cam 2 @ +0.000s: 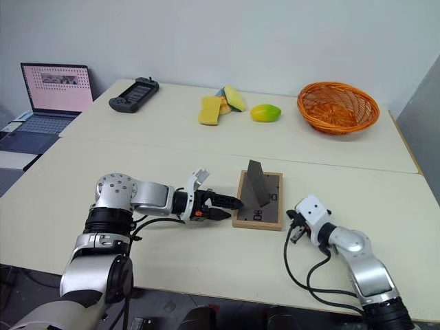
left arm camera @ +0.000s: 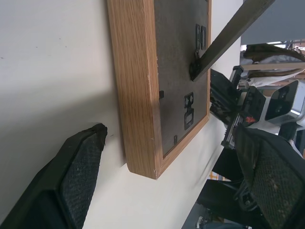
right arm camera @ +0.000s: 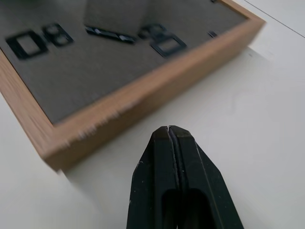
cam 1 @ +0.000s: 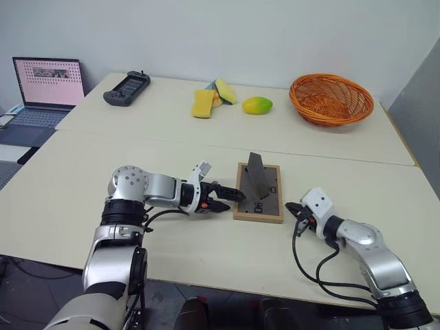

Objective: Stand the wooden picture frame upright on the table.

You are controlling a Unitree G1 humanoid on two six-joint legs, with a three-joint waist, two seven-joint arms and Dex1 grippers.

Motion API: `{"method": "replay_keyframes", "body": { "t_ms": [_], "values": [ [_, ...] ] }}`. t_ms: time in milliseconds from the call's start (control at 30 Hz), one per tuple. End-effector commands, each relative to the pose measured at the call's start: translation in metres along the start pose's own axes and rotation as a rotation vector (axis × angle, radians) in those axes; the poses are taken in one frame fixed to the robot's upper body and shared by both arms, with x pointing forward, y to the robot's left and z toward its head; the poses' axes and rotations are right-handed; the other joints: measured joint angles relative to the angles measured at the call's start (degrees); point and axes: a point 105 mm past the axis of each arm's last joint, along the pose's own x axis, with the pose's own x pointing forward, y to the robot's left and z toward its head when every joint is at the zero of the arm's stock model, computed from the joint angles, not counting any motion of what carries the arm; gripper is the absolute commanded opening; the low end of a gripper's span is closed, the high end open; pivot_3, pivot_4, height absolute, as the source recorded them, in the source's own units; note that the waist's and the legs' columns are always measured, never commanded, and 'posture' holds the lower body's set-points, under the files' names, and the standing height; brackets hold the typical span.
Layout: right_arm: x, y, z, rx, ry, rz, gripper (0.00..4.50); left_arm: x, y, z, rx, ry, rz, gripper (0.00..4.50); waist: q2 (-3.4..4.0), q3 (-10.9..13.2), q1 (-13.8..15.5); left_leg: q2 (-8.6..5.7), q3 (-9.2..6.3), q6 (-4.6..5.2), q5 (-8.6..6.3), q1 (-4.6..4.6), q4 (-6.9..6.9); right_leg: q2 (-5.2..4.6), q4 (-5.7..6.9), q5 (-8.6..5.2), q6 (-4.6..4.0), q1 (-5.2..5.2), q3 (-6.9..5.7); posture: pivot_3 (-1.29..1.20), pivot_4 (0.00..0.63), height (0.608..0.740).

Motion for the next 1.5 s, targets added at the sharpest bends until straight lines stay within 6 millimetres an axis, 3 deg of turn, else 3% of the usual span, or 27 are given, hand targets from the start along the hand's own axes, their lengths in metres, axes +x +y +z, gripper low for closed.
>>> {"method": "replay_keyframes", "body": {
  "t_ms": [33,333,667,1000,1300,1500],
  "values": [
    [0.002,0.003,0.009,-0.014,-0.027,-0.002,0.0,0.009,0.01,-0.009,-0.028,0.044,0.04,4.48,-0.01,0.0,0.1,-0.02,0.0,0.0,0.0,0.0,0.0,-0.01,-0.01,0.0,0.0,0.0,0.0,0.0,0.15,0.74],
    [0.005,0.006,0.01,0.002,-0.036,-0.007,0.0,0.009,0.011,-0.009,-0.025,0.043,0.036,4.48,0.06,-0.1,0.0,-0.01,0.0,0.0,0.0,0.02,0.0,-0.03,-0.01,0.0,0.0,0.02,-0.01,0.0,0.15,0.74],
    [0.025,0.023,0.029,0.052,-0.096,0.016,0.0,0.008,0.009,-0.006,-0.017,0.036,0.041,4.48,0.09,-0.1,0.0,-0.01,0.0,0.0,0.0,0.02,0.0,-0.03,0.0,0.0,0.0,0.0,-0.02,0.0,0.15,0.74],
    [0.023,0.021,0.026,0.056,-0.084,0.01,0.0,0.006,0.01,-0.003,-0.031,0.017,0.038,4.48,0.09,-0.1,0.1,-0.02,0.0,0.0,0.0,0.02,-0.01,-0.06,-0.01,0.0,0.01,0.0,-0.03,0.0,0.15,0.74],
    [0.017,0.02,0.02,0.055,-0.065,0.008,0.0,0.0,0.008,0.017,-0.068,-0.058,0.008,4.48,0.09,-0.1,0.0,-0.02,0.0,0.01,0.0,0.02,-0.01,-0.05,-0.01,-0.01,0.01,-0.01,-0.06,0.0,0.15,0.74],
    [0.017,0.02,0.02,0.057,-0.064,0.004,0.0,0.003,0.01,0.019,-0.051,-0.051,0.011,4.48,0.09,-0.1,-0.1,-0.02,0.0,0.0,0.0,0.02,-0.02,-0.05,-0.01,-0.01,0.01,-0.03,-0.07,0.0,0.15,0.74]
  ]
}}
